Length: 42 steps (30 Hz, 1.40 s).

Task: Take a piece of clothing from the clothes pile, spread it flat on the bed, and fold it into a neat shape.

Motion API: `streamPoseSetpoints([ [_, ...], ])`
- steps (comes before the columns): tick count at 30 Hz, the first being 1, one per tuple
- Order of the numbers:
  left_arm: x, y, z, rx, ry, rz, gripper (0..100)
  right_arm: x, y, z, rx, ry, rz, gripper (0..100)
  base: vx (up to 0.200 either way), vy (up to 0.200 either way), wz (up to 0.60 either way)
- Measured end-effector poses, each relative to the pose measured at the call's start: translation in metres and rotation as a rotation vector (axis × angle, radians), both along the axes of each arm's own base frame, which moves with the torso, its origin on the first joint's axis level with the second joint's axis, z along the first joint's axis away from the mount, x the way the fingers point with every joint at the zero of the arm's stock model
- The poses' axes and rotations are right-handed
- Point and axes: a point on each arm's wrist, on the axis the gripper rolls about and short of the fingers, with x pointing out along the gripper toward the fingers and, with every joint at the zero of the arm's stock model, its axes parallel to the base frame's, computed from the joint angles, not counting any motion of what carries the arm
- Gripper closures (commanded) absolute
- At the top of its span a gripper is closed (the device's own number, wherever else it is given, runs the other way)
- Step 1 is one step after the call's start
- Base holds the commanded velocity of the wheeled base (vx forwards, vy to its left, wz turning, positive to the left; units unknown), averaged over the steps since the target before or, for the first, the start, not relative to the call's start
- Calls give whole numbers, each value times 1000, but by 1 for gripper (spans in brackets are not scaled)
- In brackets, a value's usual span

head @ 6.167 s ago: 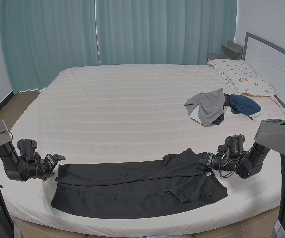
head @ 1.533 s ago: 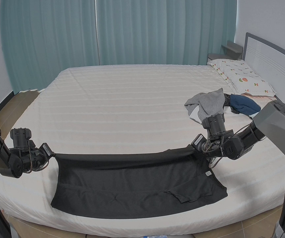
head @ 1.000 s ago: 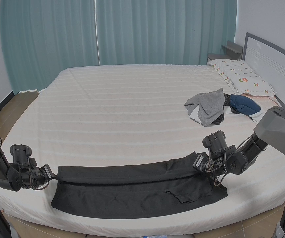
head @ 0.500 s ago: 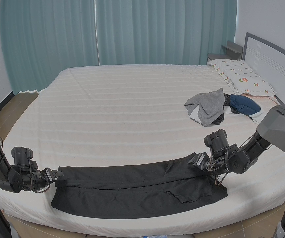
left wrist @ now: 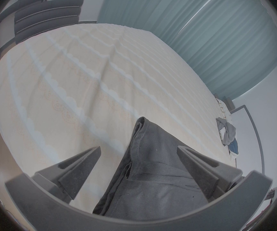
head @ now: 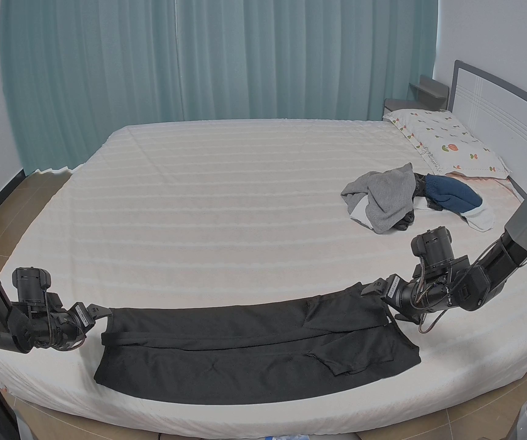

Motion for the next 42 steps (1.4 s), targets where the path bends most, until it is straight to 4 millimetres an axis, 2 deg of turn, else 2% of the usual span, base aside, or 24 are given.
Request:
streamPoseSetpoints([
  [8,0,4,-1,-11,1,8,0,4,-5,-20,-33,-28,38,0,0,0,0],
  [9,0,4,-1,-11,1,9,0,5,-5,-24,-37,-37,45,100,0,0,0],
  [18,1,5,-5,-15,12,14,0,5,-7,-46,-56,-24,70,100,0,0,0],
  [29,8,8,-2,-42,-7,50,0,-2,-16,-50,-65,3,55,100,0,0,0],
  [30,11,9,-1,-48,-13,57,0,-2,-16,-50,-65,5,54,0,0,0,0],
  [36,26,9,2,-72,-45,76,0,-4,-17,-50,-58,7,51,0,0,0,0],
  [42,44,-1,-2,-70,-55,40,0,-11,-17,-41,-15,7,49,0,0,0,0],
])
